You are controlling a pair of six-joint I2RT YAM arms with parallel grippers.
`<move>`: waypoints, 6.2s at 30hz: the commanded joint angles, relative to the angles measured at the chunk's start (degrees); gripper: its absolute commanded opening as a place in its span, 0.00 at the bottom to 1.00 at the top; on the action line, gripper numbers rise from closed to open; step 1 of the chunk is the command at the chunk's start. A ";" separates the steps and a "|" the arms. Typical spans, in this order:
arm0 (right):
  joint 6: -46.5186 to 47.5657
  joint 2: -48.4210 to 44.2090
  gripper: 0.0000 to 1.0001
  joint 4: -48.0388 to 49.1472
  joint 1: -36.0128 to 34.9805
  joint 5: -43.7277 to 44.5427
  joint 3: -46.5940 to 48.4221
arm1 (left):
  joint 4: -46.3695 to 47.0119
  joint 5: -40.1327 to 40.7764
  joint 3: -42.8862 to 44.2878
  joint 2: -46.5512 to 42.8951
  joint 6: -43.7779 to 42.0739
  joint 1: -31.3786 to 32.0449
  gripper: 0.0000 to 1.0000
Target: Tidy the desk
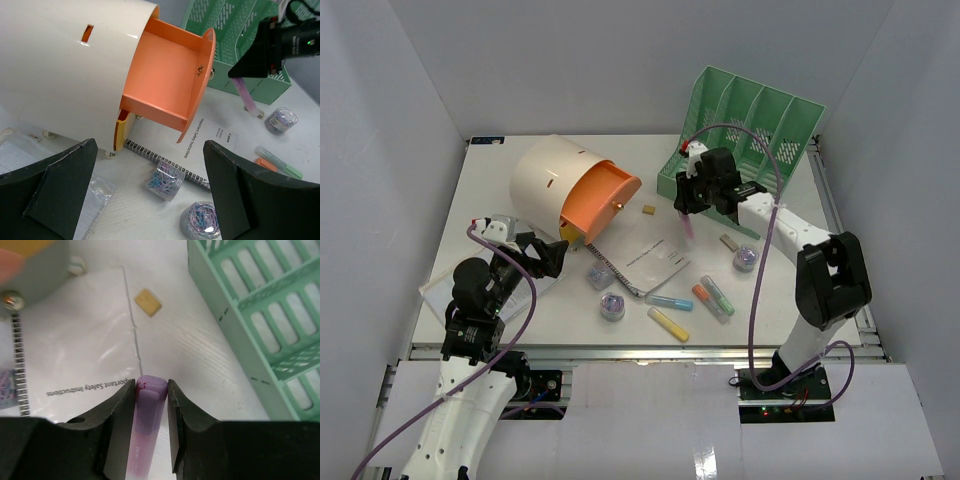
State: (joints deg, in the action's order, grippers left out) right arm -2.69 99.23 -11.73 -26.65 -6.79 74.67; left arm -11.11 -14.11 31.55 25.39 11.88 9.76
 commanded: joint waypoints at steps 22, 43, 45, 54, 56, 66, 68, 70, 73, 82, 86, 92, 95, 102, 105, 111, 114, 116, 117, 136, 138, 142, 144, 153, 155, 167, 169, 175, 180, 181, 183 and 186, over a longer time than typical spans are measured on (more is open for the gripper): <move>-19.96 14.42 0.08 7.17 -11.04 -14.54 50.33 | 1.71 0.82 -0.70 -0.27 -1.67 0.00 0.98; -26.88 9.28 0.49 10.14 -13.93 -8.31 29.10 | 1.99 -1.02 -0.68 -0.78 -1.58 0.00 0.98; -25.54 7.18 0.59 10.69 -13.91 -8.09 27.48 | 2.21 -1.83 -0.66 -0.73 -1.31 0.00 0.98; -13.67 -1.78 0.86 10.17 -11.15 -7.30 26.08 | 2.50 -10.28 0.66 3.55 3.95 0.04 0.98; -6.88 -4.42 0.95 9.39 -8.50 -13.39 25.03 | 0.42 -13.22 2.20 5.25 6.19 0.14 0.98; 20.26 -22.75 0.98 -0.59 9.66 -47.41 -4.22 | -7.87 -9.87 6.19 12.14 23.41 14.81 0.90; 25.43 -25.45 0.98 -4.45 12.12 -47.35 -8.49 | -8.43 -3.87 7.48 14.73 27.04 22.16 0.95; 27.22 -28.28 0.98 -6.09 14.63 -47.67 -13.52 | -9.42 6.73 9.25 18.40 30.29 36.17 0.96; 28.41 -31.87 0.98 -7.73 19.46 -51.22 -19.48 | -12.86 23.59 13.72 28.03 35.69 51.42 0.98; 26.90 -38.93 0.98 -7.35 32.25 -57.15 -28.30 | -18.79 40.32 23.86 54.37 64.37 65.90 0.98; 25.87 -39.07 0.98 -7.44 34.43 -57.83 -29.40 | -21.69 43.93 28.33 63.16 70.88 66.70 0.93; 24.22 -38.62 0.98 -7.59 36.35 -59.15 -29.49 | -24.96 46.64 34.33 73.82 72.93 66.68 0.83; 23.96 -39.11 0.98 -7.52 36.58 -59.47 -29.49 | -26.66 45.96 36.63 77.76 73.89 65.67 0.78; 23.14 -40.21 0.98 -7.52 38.36 -60.94 -29.84 | -29.64 42.68 38.50 81.59 76.44 64.46 0.70; 22.85 -40.32 0.98 -7.52 39.05 -61.53 -29.84 | -30.85 41.44 38.70 82.43 76.85 64.42 0.69; 22.47 -40.42 0.98 -7.44 39.89 -62.35 -30.00 | -33.12 35.29 39.45 87.78 73.98 64.42 0.64; 22.37 -40.43 0.98 -7.52 40.15 -62.60 -30.07 | -33.58 33.40 39.50 89.85 72.21 64.56 0.56; 22.26 -40.48 0.98 -7.52 40.24 -62.70 -30.16 | -33.68 33.21 39.41 90.57 71.20 64.76 0.48; 22.20 -40.53 0.98 -7.52 40.32 -62.75 -30.17 | -33.67 33.31 39.40 90.82 70.77 64.88 0.43; 21.85 -39.91 0.99 -7.53 41.24 -64.31 -30.63 | -37.75 41.79 41.37 83.40 60.90 68.89 0.01; 21.93 -39.74 0.99 -7.60 41.24 -64.22 -30.63 | -37.67 43.62 41.74 80.57 57.36 68.90 0.00; 22.07 -39.55 0.99 -7.56 41.33 -64.04 -30.73 | -36.63 45.62 40.89 76.19 50.12 68.09 0.00; 22.16 -39.49 0.99 -7.57 41.33 -63.96 -30.81 | -35.65 45.93 40.07 73.64 46.93 67.36 0.00; 22.44 -39.02 0.99 -7.61 41.42 -63.87 -30.81 | -27.61 47.87 39.65 60.82 30.20 62.79 0.00; 22.60 -38.97 0.99 -7.61 41.37 -63.97 -30.86 | -25.12 45.90 40.34 57.41 25.24 59.65 0.00; 24.04 -38.45 0.99 -8.66 41.33 -65.06 -30.81 | -11.35 40.08 48.86 47.61 -4.61 40.39 0.00; 24.26 -38.29 0.99 -8.80 41.41 -65.37 -30.82 | -10.17 39.02 50.17 47.99 -6.71 38.17 0.00; 25.35 -37.44 0.99 -9.97 41.33 -66.68 -30.72 | -6.51 42.65 50.66 50.01 -16.25 31.35 0.00; 26.26 -37.33 0.99 -10.42 41.31 -67.08 -30.90 | -2.47 43.47 46.33 50.46 -20.49 28.74 0.03; 26.38 -37.23 0.99 -10.45 41.25 -67.23 -30.91 | -2.28 42.77 45.97 50.52 -20.49 28.72 0.04; 26.80 -36.89 0.99 -10.78 41.32 -67.29 -30.90 | -2.07 42.15 45.49 50.95 -20.41 28.55 0.08; 27.49 -36.53 0.99 -11.34 41.24 -67.09 -30.79 | -1.97 42.34 44.48 51.90 -20.40 28.28 0.15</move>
State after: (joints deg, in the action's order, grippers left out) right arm 23.06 62.27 -21.53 14.57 -72.20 44.12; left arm -15.36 28.62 77.16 77.38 -6.65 38.39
